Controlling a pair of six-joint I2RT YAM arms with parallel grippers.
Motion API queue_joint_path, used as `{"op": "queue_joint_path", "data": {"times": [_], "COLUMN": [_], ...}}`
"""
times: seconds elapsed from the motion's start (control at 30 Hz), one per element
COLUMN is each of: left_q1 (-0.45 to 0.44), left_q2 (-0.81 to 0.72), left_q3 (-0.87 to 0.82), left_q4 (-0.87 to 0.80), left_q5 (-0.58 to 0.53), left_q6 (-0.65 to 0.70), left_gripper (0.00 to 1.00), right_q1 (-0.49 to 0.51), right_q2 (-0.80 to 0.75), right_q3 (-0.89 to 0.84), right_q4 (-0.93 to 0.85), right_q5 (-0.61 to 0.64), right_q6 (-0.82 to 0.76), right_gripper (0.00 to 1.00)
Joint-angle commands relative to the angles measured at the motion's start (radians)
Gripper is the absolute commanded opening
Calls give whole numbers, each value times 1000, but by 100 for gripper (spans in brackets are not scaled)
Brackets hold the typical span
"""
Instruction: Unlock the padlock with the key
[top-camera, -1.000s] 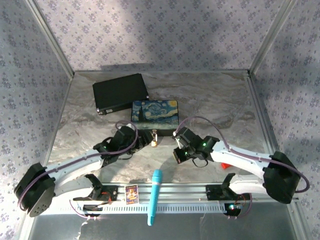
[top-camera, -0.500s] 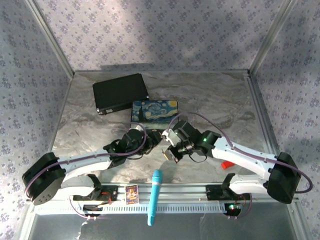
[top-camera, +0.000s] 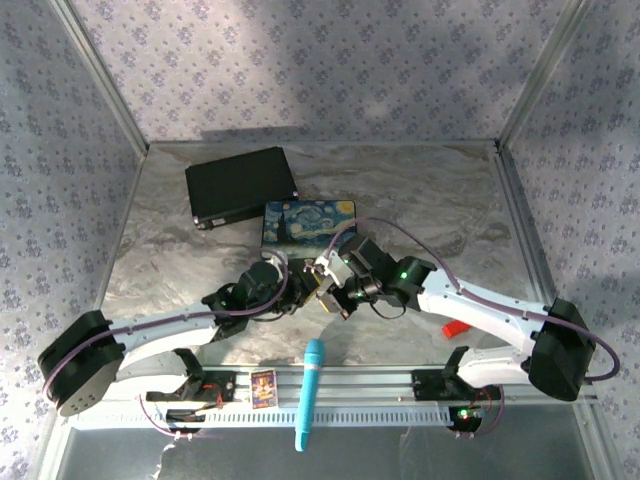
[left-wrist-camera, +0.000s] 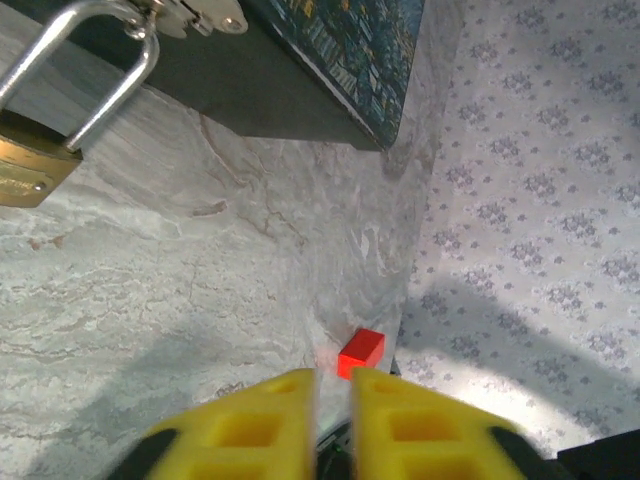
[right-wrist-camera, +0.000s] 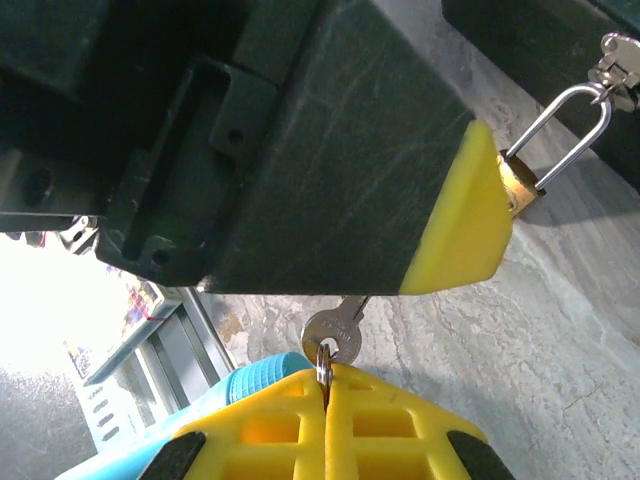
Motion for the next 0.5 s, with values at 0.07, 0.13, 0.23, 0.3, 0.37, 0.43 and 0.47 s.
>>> {"op": "queue_joint_path", "data": {"times": [0.07,0.13,0.23,0.3,0.37,0.43,0.47], "left_q1": [-6,-6,-6,8,29,46,54], "left_q2": [-30,-43,-72,-99,-126,-155,-163], "left_q3": [18,7,-40,-40,-38,-62,-72], "left_q4": [-1,15,73,36,10,53,88], "left_q5": [33,30,-18,-47,-73,-115,-127], "left_q6": [14,21,20,52,88,94,96], "left_gripper": [0,0,0,0,0,0,0], "right_q1": [6,4,1,-1,-15,-56,-78], "right_q2": [18,25,34,29,3,-37,-49], "right_q3": [26,27,19,3,-37,-115,-152], "right_q4": [1,8,59,103,175,336,438], "right_q5": [52,74,73,52,37,-46,-88], "right_q6": [-23,-6,37,73,131,245,307], "right_gripper": [0,0,21,48,59,71,74]}}
